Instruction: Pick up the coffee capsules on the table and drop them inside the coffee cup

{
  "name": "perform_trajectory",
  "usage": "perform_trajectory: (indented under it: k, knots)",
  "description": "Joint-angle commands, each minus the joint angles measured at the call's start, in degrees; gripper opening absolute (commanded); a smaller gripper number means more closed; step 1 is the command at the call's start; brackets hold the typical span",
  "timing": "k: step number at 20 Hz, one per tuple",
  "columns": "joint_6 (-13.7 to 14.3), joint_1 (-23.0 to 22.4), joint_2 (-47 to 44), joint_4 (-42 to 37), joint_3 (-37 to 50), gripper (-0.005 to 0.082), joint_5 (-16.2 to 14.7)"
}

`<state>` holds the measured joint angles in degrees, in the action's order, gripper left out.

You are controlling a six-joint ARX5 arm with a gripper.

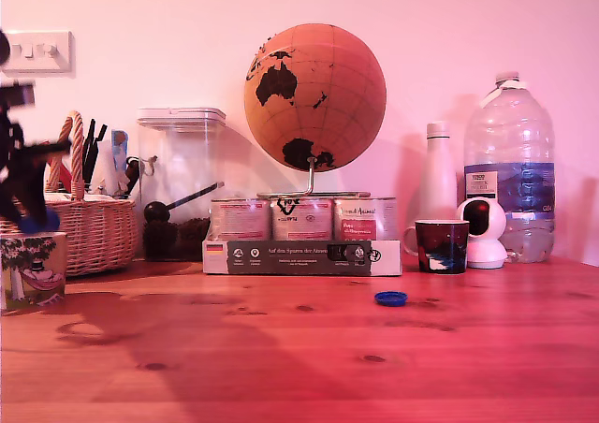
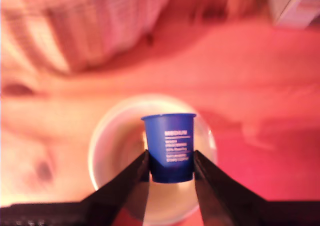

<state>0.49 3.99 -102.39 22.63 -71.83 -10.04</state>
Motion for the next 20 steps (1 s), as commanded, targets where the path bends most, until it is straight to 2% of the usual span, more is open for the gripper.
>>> perform_trajectory:
  k: [1, 13, 14, 15, 17, 18, 20]
  knots:
    - [0.0, -0.2, -1.14, -0.24, -0.39, 0.008, 0.02]
    - [0.02, -0.13, -1.11, 0.13, -0.42, 0.0085, 0.02]
    - [0.07, -0.13, -1.11, 0.11, -0.39, 0.0145, 0.02]
    - [0.07, -0.13, -1.11, 0.04, -0.42, 0.0278, 0.0]
    - [-0.11, -0.13, -1.09, 0.17, -0.42, 0.0625, -0.02]
    - [-0.09, -0.15, -1.09, 0.68, -0.42, 0.0716, 0.0]
    - [0.02, -0.15, -1.09, 1.4, -0.42, 0.0729, 0.0]
